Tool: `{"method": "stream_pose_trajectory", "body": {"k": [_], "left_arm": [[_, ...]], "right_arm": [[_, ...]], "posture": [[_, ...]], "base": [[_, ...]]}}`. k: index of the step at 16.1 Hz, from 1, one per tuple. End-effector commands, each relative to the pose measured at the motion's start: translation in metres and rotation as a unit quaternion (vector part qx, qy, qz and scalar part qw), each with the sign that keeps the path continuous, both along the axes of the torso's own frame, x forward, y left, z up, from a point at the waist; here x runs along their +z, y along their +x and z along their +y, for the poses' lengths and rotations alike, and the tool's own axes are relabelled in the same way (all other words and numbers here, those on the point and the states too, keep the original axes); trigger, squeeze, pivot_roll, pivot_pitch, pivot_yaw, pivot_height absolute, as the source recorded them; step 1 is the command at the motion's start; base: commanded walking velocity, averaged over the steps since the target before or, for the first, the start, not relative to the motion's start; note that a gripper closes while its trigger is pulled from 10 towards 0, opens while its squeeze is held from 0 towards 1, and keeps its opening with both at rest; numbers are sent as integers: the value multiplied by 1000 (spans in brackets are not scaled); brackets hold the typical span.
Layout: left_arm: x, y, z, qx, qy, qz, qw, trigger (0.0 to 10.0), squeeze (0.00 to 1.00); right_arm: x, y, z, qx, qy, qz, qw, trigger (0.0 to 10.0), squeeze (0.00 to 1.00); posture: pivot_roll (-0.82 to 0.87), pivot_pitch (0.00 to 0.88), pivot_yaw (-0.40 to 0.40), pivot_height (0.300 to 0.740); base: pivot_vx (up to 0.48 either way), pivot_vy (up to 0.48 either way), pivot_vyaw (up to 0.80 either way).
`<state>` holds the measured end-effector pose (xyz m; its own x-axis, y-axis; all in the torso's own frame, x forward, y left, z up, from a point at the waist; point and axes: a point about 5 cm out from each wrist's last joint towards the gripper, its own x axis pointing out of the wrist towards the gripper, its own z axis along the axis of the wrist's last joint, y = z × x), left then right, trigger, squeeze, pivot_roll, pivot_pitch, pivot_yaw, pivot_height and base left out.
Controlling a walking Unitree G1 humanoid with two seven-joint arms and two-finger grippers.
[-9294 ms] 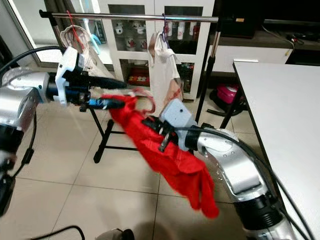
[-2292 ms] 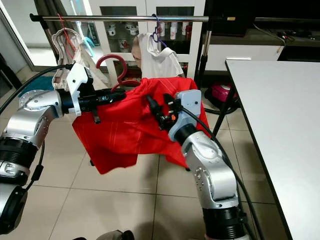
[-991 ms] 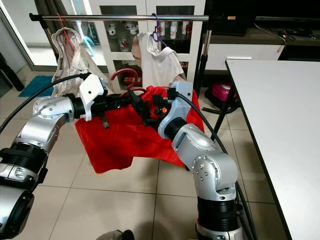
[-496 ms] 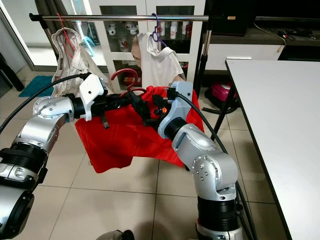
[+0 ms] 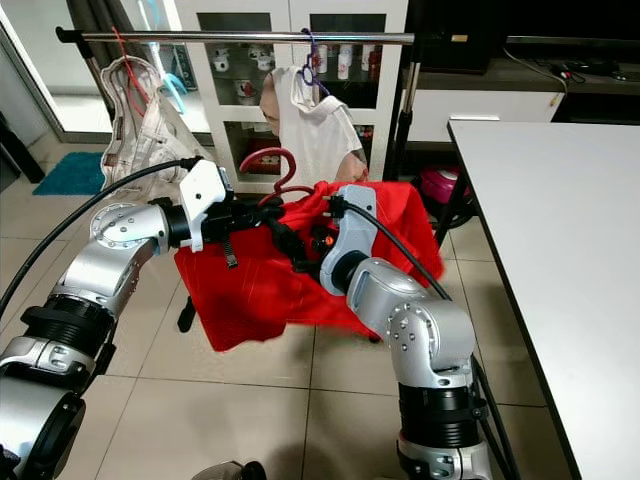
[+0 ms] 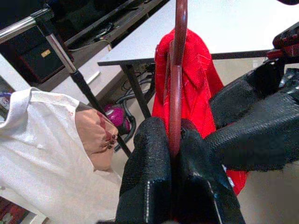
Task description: Hang hanger
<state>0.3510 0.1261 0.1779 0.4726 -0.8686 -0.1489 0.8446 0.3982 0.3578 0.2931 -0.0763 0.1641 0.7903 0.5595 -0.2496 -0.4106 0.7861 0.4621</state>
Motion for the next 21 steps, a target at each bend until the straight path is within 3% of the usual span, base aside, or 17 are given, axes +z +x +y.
{"method": "stream_pose_trajectory", "body": {"k": [1,4,5,6,21], "left_arm": [[9,0,-1,-10,-3,-18,1000,0,0],[8,-2,-1,-11,-2,-19,1000,0,0],[8,-2,-1,-10,-2,-19,1000,0,0],[8,-1,1,-9,0,-19,1000,0,0],[12,2,5,-2,5,-19,1000,0,0]], "right_arm": [[-3,0,-2,-11,-1,6,1000,10000,0],[-1,9,-15,-66,8,9,998,10000,0],[-1,9,-16,-70,10,9,997,6078,0],[-2,11,-20,-84,14,10,996,0,0],[2,14,-23,-102,39,-9,994,0,0]], "posture": [[-155,0,72,740],[-154,0,71,740],[-153,0,72,740],[-153,0,75,740],[-154,0,84,740]], "base": [[0,0,0],[0,0,0],[0,0,0],[0,0,0],[0,0,0]]}}
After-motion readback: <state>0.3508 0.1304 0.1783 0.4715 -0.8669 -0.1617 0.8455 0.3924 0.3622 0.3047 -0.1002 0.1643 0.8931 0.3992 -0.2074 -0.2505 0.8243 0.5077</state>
